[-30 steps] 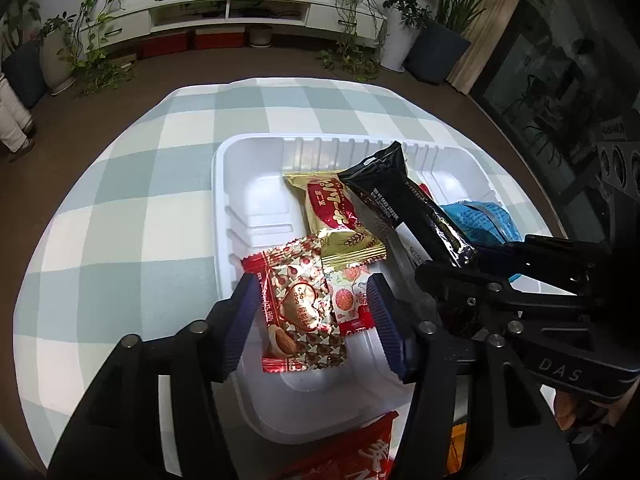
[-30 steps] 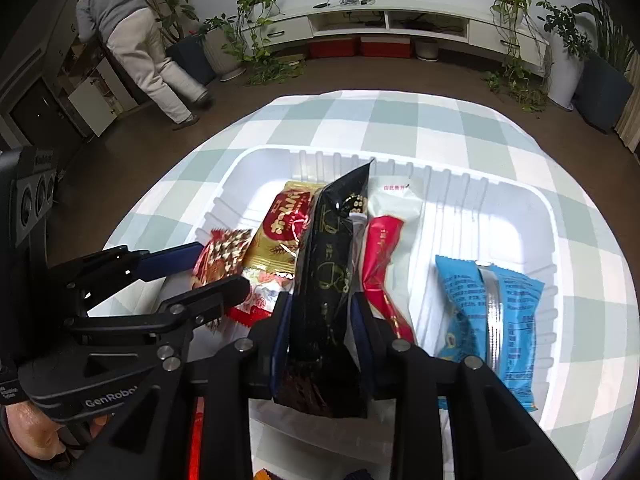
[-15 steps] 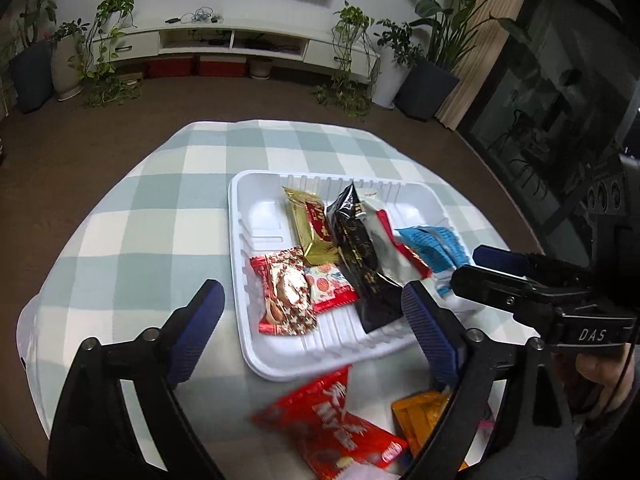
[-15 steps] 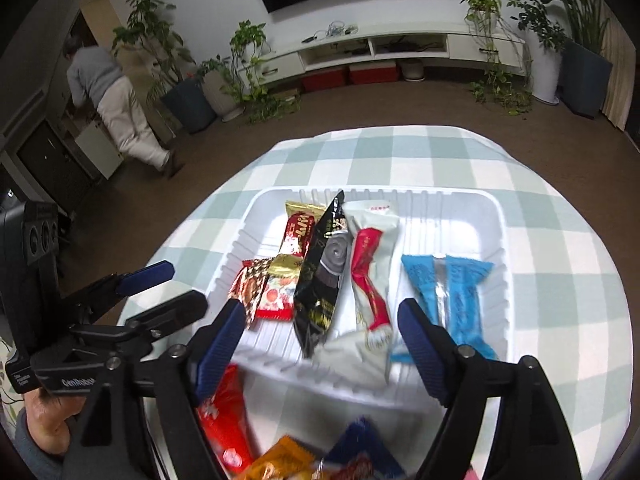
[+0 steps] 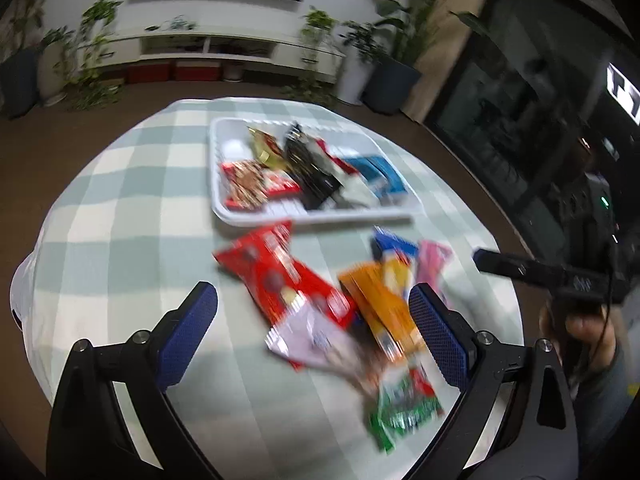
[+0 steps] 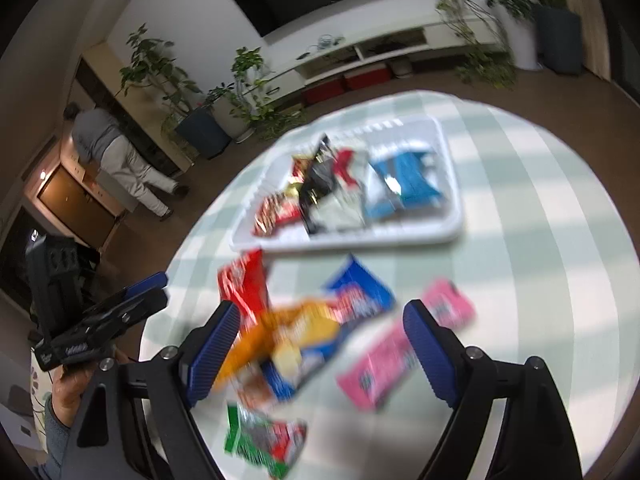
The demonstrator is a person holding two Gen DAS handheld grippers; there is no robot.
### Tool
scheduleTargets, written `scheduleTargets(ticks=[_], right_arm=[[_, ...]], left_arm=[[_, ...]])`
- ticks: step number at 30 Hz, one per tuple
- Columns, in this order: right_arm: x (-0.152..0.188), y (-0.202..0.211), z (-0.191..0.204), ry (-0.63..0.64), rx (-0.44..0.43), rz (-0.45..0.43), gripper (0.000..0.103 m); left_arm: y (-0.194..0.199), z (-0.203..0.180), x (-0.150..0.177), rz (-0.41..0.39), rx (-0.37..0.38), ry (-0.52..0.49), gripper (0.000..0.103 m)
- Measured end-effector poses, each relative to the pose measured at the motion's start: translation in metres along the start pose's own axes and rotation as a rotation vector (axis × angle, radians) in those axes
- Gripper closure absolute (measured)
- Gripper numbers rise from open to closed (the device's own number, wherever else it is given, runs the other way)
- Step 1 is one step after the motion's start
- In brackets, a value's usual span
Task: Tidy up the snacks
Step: 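Reach the left gripper to the green packet while the right moves toward the pink packet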
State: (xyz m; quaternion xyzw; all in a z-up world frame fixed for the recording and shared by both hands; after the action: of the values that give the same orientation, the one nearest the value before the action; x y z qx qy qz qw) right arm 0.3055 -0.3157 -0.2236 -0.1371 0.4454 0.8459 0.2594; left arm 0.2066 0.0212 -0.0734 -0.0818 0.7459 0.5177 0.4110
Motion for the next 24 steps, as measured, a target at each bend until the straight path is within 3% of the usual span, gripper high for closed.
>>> scheduleTargets(ticks=[2,6,10,13,21,24], right_arm=[[0.012,0.005,-0.011,-0.028,0.002,-0.002,0.017],[0.034,0.007,-0.028,-0.067,-0.003,0.01,0.017],[0.047,0.001,-0.034,-0.088,-0.006,0.031,0.017],[0.052,0.001,-0.034,-0.081,-0.013,0.033,0.017],[0.059,-0.004,-0.036,-0.079,-0.03,0.041,0.017],[0.061,-0.005,-0.036,-0.08,-0.037,0.048,0.018]], left_arm=[[0.005,-0.025,0.016,0.018,0.027,-0.088,0.006],[0.006,-0.086,0.051,0.09,0.116,-0.356,0.006],[-0.012,-0.12,0.075,0.195,0.119,-0.556,0.006],[-0.022,-0.138,0.08,0.23,0.136,-0.66,0.006],[-0.054,-0.145,0.083,0.34,0.18,-0.755,0.01],[-0.065,-0.145,0.087,0.383,0.201,-0.759,0.022]])
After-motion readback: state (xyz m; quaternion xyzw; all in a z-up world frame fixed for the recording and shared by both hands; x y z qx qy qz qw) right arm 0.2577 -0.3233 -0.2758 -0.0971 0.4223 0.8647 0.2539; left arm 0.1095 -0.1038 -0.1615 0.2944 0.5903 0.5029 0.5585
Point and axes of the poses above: each gripper's, at about its wrist camera, not at the fingertips, and y roughly against the way its jaws point, z to its left, x to its underside, the point moved 9 cm from there along -y, roughly the way its jaws point, and after that the axes turned 14 degrees about -y, right-handed, at the moved point
